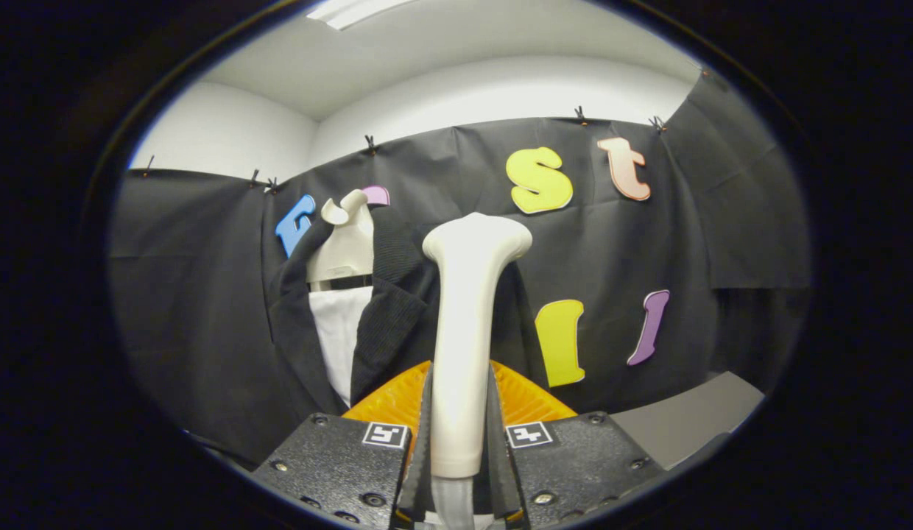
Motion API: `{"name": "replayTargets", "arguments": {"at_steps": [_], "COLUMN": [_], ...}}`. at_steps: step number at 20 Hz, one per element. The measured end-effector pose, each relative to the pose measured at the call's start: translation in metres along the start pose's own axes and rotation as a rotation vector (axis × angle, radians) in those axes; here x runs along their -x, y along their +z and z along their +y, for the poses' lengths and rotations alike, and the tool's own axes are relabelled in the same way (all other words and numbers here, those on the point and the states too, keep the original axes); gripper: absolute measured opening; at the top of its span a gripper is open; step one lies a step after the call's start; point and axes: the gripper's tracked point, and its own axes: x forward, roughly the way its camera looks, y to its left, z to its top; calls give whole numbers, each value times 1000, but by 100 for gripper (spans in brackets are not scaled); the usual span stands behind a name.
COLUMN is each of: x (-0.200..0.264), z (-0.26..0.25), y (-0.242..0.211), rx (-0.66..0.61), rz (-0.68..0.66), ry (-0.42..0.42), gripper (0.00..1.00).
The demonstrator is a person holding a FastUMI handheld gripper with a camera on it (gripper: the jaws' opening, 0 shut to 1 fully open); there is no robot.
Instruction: Iron the clothes twice with a garment steamer, once on the left side and once on the right side.
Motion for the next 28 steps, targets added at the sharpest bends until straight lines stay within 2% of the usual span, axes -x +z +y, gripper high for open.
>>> {"name": "replayTargets", "arguments": {"at_steps": [10, 28], "x": [24, 58], "z": [16, 39], "y": [-28, -136], "rx": [18, -3], "rz": [43, 226], "ry": [41, 55], "gripper": [35, 35]}}
